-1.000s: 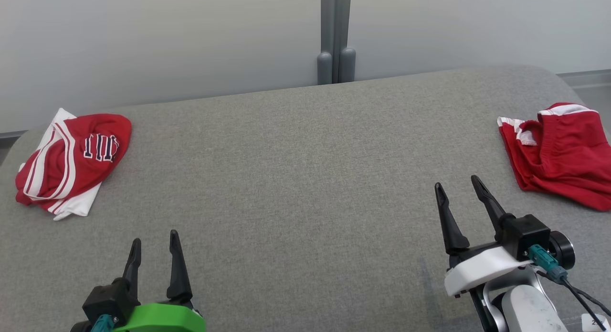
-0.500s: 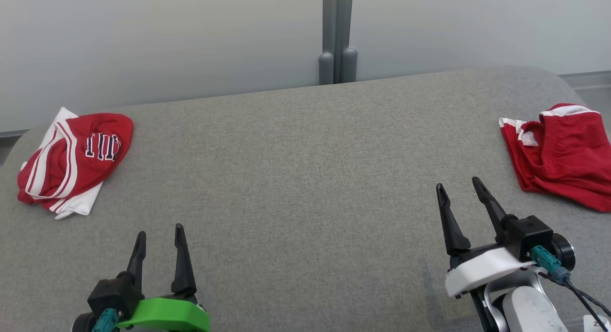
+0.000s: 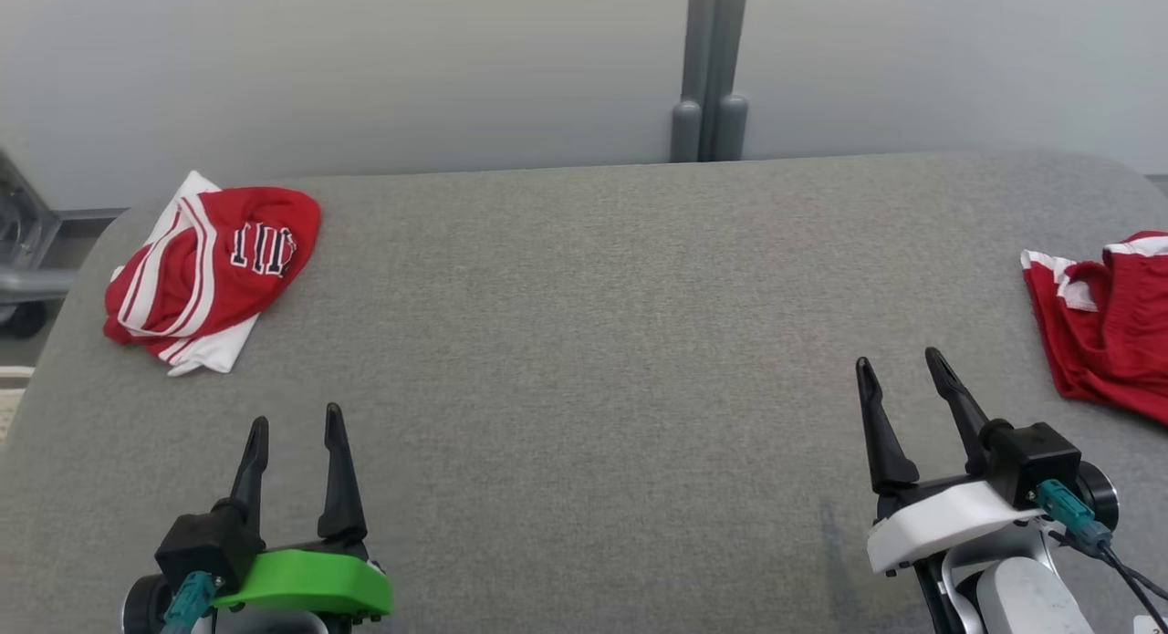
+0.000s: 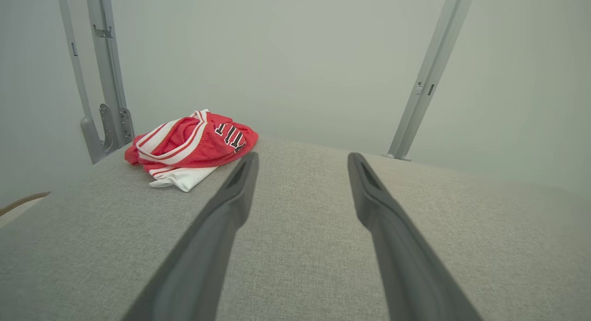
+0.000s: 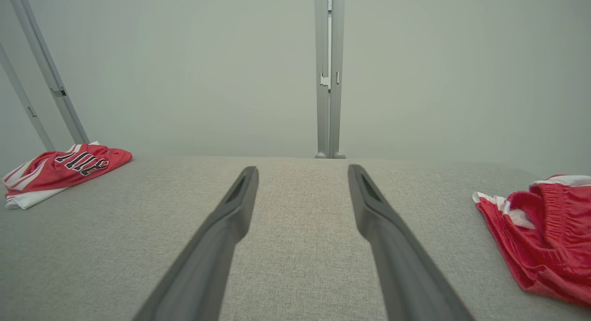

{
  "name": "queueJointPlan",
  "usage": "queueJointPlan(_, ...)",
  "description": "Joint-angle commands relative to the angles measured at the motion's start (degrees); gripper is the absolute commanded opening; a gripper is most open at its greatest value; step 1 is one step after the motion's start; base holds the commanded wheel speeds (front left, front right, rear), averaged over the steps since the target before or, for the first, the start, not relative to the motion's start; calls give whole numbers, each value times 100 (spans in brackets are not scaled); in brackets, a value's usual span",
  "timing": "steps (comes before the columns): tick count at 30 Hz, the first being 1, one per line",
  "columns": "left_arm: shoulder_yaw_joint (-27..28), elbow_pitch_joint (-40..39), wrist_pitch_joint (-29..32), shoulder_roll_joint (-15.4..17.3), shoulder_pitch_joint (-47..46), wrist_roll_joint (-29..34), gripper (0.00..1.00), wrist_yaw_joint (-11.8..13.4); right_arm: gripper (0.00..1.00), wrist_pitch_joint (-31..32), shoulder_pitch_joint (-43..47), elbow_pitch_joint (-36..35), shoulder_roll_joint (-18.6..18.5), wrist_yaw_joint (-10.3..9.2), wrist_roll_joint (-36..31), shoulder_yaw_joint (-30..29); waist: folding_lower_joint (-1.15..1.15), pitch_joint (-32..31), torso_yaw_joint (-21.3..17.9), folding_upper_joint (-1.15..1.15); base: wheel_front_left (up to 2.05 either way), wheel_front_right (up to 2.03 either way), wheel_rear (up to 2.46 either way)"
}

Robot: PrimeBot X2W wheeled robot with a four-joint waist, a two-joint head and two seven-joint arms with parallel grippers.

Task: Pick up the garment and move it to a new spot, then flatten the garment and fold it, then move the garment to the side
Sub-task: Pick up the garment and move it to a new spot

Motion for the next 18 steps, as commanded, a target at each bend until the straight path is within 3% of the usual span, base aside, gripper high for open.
queueJointPlan(1,29,-29,-1,66,-57,40,100,15,100,-26,89,-36,-12,-2,15,-12,0,21,323,0,0,0,0)
queueJointPlan(18,72,-87,3,82,80,-78,100,71,100,-24,228,-475,-14,-2,88,162,0,126,1778,0,0,0,0)
